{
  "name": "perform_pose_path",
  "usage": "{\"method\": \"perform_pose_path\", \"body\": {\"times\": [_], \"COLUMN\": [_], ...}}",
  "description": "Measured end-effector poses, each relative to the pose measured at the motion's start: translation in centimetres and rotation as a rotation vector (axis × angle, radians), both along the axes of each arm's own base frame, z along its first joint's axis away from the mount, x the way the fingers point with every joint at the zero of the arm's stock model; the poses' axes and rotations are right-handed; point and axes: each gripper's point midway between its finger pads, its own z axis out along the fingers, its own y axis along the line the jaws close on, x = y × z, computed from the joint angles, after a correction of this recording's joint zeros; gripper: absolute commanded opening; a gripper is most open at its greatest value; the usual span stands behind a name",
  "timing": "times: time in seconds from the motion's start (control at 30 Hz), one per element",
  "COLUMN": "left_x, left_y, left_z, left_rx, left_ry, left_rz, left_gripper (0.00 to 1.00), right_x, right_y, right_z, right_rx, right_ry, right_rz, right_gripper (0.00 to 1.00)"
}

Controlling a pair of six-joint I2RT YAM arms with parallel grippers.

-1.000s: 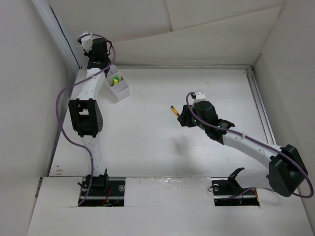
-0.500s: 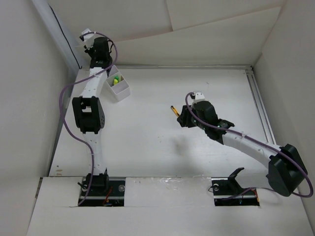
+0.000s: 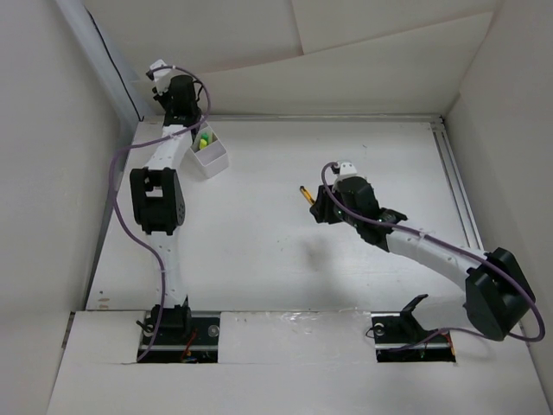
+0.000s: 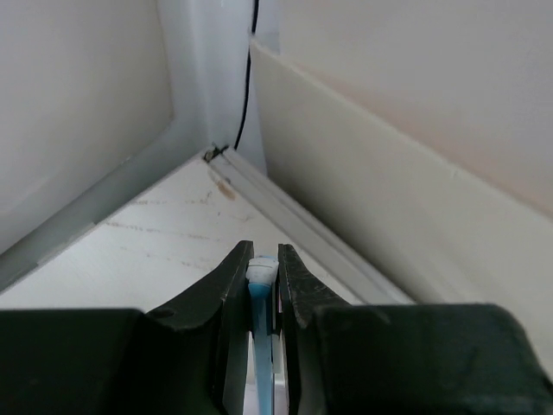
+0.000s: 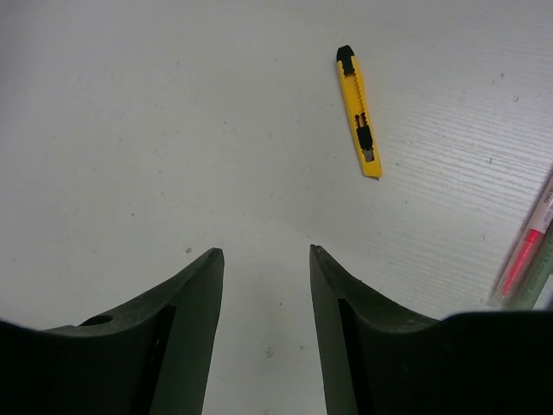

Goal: Sort the stationery into containers
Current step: Place the pen in the storage box.

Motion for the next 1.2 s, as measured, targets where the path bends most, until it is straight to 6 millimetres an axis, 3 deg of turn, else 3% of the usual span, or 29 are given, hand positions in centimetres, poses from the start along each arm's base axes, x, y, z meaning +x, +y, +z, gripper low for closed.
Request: {"method": "perform_pose_path", "body": {"times": [0.2,0.43,0.5,0.6,0.7,0.9,1.0,1.1,1.2], "left_x": [-0.8,-1.0,-1.2,-1.3,-1.9,-3.8,-5.9,-8.0,-9.8], "left_y": [-0.9,-1.8,-1.9,-2.4,-3.2,-6.3,-8.8,-12.1,-15.3], "left_z": [-4.2,-5.2,-5.1,-3.8,-1.2,6.9,9.4,9.8,8.1], "left_rx": [0.013,0.01,0.005,-0.02,-0.061,-0.189,-0.261,-0.347,-0.445], "left_ry": [0.089,0.097,0.099,0.07,0.014,-0.175,-0.252,-0.293,-0.306], "left_rz": [-0.014,-0.031,-0.042,-0.068,-0.109,-0.256,-0.351,-0.455,-0.558], "left_gripper": [0.22,0.37,0.38,0.37,0.34,0.3,0.3,0.3,0.29], "right_x": [0.9,1.6,2.1,2.8,3.7,4.8,5.8,6.9,7.8], "right_y": [0.1,-0.1,0.1,0.4,0.4,0.2,0.2,-0.1,-0.2], "right_z": [-1.5,-3.3,-3.5,-4.2,-5.0,-7.2,-8.3,-9.2,-10.3], "right_rx": [-0.032,-0.079,-0.089,-0.109,-0.141,-0.215,-0.245,-0.275,-0.294], "right_ry": [0.021,0.049,0.05,0.065,0.078,0.127,0.148,0.172,0.192], "right_rz": [-0.02,-0.046,-0.055,-0.063,-0.085,-0.117,-0.134,-0.159,-0.174], "right_gripper": [0.54,0.71,0.71,0.72,0.74,0.71,0.69,0.65,0.58]}}
